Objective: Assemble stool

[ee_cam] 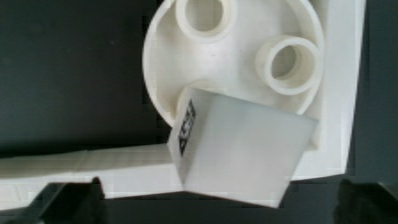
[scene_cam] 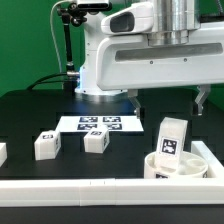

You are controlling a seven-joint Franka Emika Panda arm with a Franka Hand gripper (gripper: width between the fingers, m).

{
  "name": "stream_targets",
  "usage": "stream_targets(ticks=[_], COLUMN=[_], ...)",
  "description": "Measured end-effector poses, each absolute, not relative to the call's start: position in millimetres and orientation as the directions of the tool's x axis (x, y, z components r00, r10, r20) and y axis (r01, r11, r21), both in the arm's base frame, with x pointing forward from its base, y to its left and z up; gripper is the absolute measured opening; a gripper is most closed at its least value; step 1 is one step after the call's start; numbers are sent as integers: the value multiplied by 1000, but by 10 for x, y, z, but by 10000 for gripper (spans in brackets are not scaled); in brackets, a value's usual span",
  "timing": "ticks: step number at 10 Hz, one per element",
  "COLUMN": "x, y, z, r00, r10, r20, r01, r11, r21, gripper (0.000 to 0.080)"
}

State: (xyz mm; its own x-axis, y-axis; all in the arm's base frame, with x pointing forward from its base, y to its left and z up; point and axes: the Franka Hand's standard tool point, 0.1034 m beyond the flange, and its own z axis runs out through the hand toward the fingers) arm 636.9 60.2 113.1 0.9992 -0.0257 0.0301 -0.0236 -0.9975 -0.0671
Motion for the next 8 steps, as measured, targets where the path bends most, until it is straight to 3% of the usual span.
stream_targets(ticks=[5, 8], x=[6371, 6370], y=[509, 515], z=[1079, 1079], r00=[994, 997], r10=[97, 67], r20=[49, 47], r01=[100, 70], r11=[-994, -996], r21=[-53, -56], gripper=[649, 649])
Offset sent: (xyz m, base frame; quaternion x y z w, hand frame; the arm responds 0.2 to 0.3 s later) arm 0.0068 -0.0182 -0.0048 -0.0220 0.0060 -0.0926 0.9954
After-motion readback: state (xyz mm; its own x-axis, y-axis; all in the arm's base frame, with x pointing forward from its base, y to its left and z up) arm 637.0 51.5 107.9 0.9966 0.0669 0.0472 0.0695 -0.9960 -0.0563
